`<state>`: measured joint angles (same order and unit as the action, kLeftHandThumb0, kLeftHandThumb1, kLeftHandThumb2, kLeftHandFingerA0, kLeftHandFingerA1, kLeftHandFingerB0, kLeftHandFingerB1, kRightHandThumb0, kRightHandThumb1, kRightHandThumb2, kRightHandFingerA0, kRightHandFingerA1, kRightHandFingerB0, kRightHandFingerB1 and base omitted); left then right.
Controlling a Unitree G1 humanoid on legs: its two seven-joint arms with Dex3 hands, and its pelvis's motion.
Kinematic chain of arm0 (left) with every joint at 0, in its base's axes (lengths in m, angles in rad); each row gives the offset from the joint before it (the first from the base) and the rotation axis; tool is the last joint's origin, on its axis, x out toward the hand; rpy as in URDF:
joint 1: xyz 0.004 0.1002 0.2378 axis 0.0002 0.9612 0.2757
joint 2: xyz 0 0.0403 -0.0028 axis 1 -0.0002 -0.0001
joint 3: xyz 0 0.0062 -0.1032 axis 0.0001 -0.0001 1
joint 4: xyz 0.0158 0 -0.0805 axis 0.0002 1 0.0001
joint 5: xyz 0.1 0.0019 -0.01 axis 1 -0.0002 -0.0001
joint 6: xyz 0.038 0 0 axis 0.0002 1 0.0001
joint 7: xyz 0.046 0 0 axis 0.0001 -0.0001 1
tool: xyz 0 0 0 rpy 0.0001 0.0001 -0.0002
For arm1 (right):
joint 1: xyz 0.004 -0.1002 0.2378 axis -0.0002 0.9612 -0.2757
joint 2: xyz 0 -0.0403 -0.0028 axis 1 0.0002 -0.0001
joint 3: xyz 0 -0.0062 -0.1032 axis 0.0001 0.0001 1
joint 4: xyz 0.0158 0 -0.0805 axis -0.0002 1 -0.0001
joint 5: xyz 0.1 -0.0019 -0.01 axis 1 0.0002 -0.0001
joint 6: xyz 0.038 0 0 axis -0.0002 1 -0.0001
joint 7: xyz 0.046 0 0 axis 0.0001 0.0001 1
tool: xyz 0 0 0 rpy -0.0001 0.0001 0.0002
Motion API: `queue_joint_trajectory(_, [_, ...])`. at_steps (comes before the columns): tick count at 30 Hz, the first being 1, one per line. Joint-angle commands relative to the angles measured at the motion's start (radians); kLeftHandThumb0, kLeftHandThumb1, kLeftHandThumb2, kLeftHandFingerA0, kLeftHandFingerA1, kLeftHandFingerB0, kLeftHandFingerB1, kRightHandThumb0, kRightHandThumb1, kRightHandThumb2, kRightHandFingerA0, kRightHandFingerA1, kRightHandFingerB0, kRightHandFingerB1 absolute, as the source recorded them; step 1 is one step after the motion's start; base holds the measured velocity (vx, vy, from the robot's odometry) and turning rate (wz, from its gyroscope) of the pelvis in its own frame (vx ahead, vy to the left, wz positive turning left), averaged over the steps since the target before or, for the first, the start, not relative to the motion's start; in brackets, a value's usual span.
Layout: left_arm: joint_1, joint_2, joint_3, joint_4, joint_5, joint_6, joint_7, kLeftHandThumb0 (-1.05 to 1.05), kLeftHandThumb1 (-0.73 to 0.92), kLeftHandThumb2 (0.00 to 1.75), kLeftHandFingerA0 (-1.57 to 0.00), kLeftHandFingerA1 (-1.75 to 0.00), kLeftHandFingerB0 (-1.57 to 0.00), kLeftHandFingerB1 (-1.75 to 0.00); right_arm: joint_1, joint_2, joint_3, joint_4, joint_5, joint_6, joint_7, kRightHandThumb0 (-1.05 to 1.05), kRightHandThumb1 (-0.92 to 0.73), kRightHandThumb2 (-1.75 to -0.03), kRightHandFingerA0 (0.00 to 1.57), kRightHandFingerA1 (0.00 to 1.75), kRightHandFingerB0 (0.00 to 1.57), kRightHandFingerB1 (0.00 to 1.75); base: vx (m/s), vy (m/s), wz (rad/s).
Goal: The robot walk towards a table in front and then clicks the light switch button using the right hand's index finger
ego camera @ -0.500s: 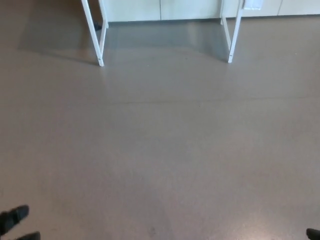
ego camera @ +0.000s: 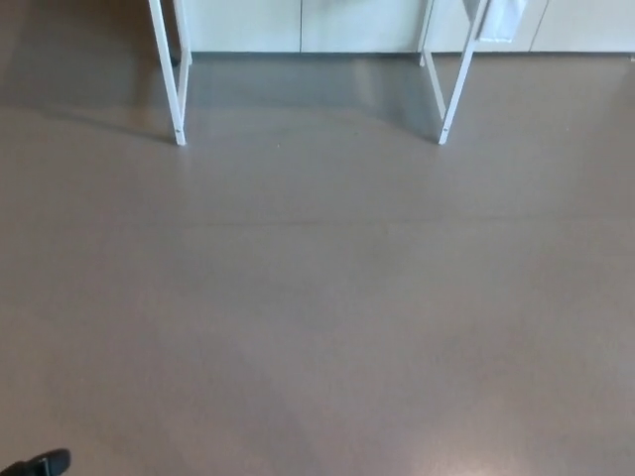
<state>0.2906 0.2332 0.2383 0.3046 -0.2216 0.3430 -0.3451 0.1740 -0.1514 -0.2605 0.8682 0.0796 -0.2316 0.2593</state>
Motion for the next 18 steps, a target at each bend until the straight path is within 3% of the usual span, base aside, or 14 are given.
queue_joint_trajectory(1, [0.02,0.012,-0.006,0.009,-0.009,-0.001,-0.031,-0.2,0.78,0.67,-0.26,-0.45,-0.16,-0.37,0.007,-0.022,0.013,0.041,-0.006,-0.09,0.004,-0.45,-0.65,-0.58,0.55,0.62,0.31,0.44,0.25,0.034,0.11])
queue_joint_trajectory(2, [0.029,0.012,-0.005,0.003,-0.01,-0.001,-0.033,-0.2,0.78,0.67,-0.26,-0.44,-0.15,-0.37,0.007,-0.022,0.017,0.043,-0.009,-0.092,-0.001,-0.44,-0.66,-0.58,0.56,0.64,0.31,0.45,0.29,-0.003,0.12])
queue_joint_trajectory(3, [0.033,0.011,-0.002,0.003,-0.015,0.002,-0.034,-0.19,0.81,0.68,-0.26,-0.44,-0.15,-0.37,0.0,-0.024,0.024,0.057,-0.015,-0.096,-0.009,-0.47,-0.5,-0.89,0.51,0.7,0.26,0.55,0.29,-0.013,0.12])
queue_joint_trajectory(6, [0.03,0.01,-0.003,0.011,-0.008,-0.014,-0.032,-0.18,0.8,0.68,-0.29,-0.46,-0.17,-0.38,-0.005,-0.027,0.025,0.069,-0.006,-0.108,-0.002,-0.47,-0.49,-0.9,0.52,0.72,0.26,0.56,0.27,-0.05,0.18])
queue_joint_trajectory(7, [0.029,0.009,-0.003,0.015,-0.006,-0.018,-0.029,-0.18,0.8,0.68,-0.3,-0.46,-0.17,-0.38,-0.005,-0.028,0.029,0.066,-0.008,-0.109,-0.006,-0.45,-0.67,-0.58,0.55,0.71,0.31,0.47,0.31,-0.094,0.17])
queue_joint_trajectory(8, [0.03,0.008,-0.003,0.011,-0.008,-0.01,-0.028,-0.17,0.81,0.68,-0.3,-0.46,-0.17,-0.38,-0.004,-0.031,0.034,0.069,-0.015,-0.112,-0.01,-0.45,-0.67,-0.59,0.55,0.69,0.3,0.46,0.42,-0.118,0.29])
queue_joint_trajectory(9, [0.031,0.008,-0.003,0.008,-0.008,-0.011,-0.03,-0.19,0.81,0.68,-0.3,-0.46,-0.17,-0.38,-0.005,-0.033,0.036,0.073,-0.015,-0.117,-0.01,-0.48,-0.5,-0.9,0.51,0.72,0.25,0.55,0.42,-0.046,-0.64])
queue_joint_trajectory(12, [0.033,0.007,-0.003,-0.004,-0.008,0.005,-0.024,-0.19,0.8,0.68,-0.29,-0.45,-0.17,-0.38,-0.006,-0.036,0.043,0.079,-0.016,-0.135,-0.016,-0.5,-0.49,-0.9,0.53,0.73,0.26,0.56,0.33,0.089,0.53])
queue_joint_trajectory(18, [-0.009,0.001,-0.013,0.02,-0.004,0.001,-0.021,-0.19,0.8,0.68,-0.3,-0.46,-0.18,-0.39,-0.024,-0.045,0.039,0.085,-0.004,-0.132,-0.02,-0.48,-0.49,-0.9,0.53,0.72,0.26,0.56,0.33,-0.009,-0.04])
